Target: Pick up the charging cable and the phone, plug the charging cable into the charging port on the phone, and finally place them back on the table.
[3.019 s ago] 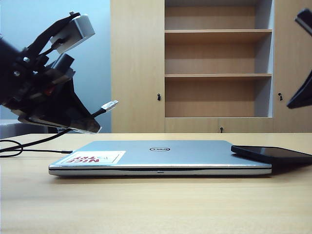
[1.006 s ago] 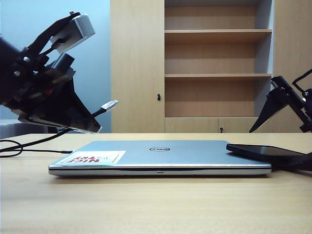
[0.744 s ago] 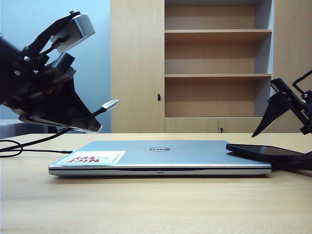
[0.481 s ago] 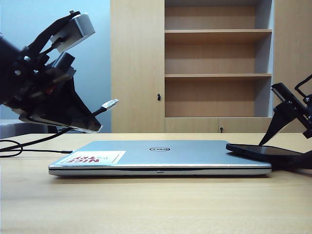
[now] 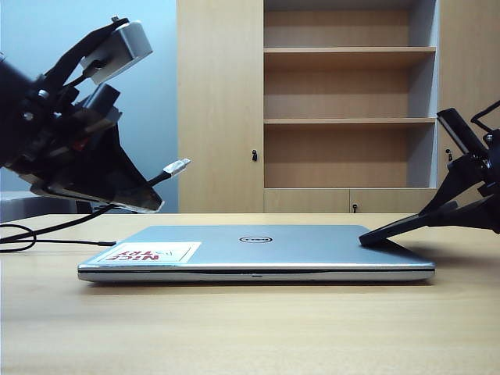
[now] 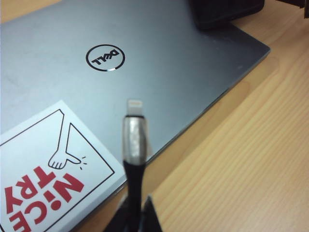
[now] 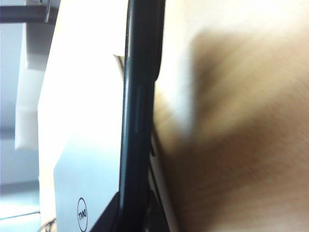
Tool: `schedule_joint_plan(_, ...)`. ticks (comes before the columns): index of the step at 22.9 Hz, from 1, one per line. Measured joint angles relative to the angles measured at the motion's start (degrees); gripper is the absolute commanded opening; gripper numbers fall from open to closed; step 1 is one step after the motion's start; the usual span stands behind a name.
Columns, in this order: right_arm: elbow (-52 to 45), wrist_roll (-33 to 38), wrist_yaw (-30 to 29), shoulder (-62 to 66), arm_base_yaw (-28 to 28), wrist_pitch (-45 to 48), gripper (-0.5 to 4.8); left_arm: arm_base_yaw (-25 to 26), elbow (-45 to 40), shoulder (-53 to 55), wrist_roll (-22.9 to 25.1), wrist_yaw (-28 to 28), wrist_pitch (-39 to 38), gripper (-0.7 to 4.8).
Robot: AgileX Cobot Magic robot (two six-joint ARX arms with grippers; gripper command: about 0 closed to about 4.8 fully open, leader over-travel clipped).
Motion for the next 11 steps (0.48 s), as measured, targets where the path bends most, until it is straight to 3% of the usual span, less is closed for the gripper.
schedule_joint_plan(3, 0.13, -5.99, -0.44, -2.54, 0.13, -1.31, -0.03, 0.00, 0.00, 0.00, 0.00, 0.00, 0.00, -0.06)
schedule_joint_plan(11, 5.14, -16.79, -1.16, -12.46, 0.13, -19.91, -0.02, -0.35, 0.00, 0.00, -0.02, 0.00, 0.00, -0.06)
